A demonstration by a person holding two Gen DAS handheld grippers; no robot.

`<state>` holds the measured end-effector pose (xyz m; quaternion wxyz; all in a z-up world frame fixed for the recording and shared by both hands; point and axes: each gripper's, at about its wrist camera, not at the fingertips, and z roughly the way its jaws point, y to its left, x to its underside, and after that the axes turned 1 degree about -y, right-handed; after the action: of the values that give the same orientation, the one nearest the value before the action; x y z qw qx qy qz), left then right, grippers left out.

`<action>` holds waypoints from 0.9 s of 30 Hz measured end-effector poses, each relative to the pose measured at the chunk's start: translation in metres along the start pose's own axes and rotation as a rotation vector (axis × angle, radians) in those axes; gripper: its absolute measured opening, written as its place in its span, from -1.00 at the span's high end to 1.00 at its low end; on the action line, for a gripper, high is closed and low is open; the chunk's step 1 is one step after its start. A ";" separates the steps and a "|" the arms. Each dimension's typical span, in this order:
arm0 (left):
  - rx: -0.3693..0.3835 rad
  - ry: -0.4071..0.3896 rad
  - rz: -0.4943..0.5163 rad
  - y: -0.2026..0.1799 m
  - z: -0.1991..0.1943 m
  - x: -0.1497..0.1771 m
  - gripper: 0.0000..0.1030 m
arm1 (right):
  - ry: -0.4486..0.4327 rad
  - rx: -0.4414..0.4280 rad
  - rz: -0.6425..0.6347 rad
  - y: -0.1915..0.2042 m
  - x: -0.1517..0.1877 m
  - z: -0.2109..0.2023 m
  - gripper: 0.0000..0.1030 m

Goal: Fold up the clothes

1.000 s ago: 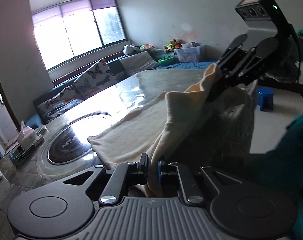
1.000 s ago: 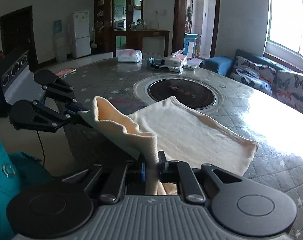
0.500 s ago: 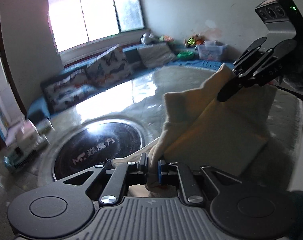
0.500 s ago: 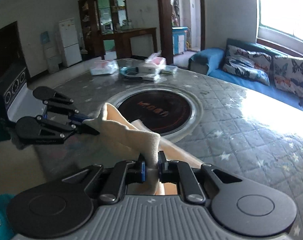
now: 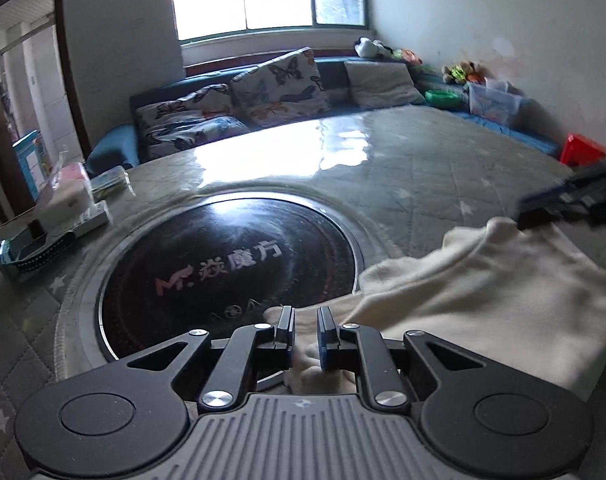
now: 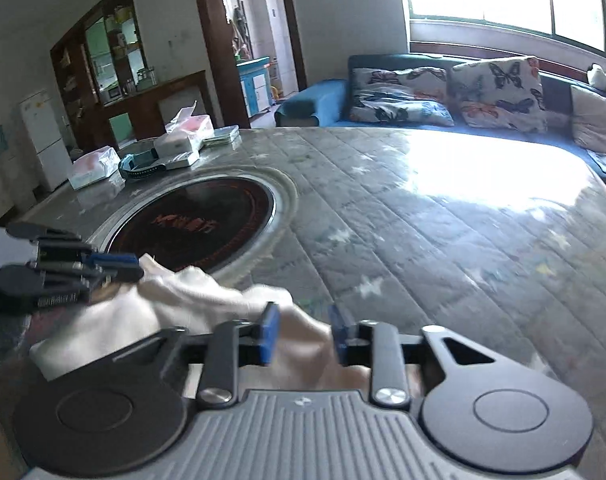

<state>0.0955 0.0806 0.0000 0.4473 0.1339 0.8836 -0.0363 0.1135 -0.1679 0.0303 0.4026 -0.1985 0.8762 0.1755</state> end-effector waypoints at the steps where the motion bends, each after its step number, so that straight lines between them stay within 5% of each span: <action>1: 0.011 -0.011 -0.009 -0.001 -0.005 -0.001 0.73 | -0.003 0.013 -0.002 -0.001 0.004 -0.006 0.34; 6: 0.089 -0.033 0.004 -0.019 -0.019 -0.005 0.71 | 0.002 0.066 -0.001 -0.004 0.017 -0.012 0.34; 10: 0.074 0.003 0.037 -0.030 -0.008 -0.008 0.40 | 0.004 0.086 0.032 -0.009 0.019 -0.004 0.34; 17: 0.110 0.056 0.057 -0.027 0.012 -0.009 0.38 | -0.002 0.124 -0.015 -0.004 0.023 0.001 0.36; 27: 0.165 0.072 0.087 -0.024 0.019 -0.010 0.44 | 0.018 -0.023 -0.108 0.019 -0.010 0.020 0.36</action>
<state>0.1092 0.0517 -0.0051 0.4040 0.2098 0.8864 -0.0847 0.1230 -0.1405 0.0281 0.4014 -0.2518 0.8656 0.1619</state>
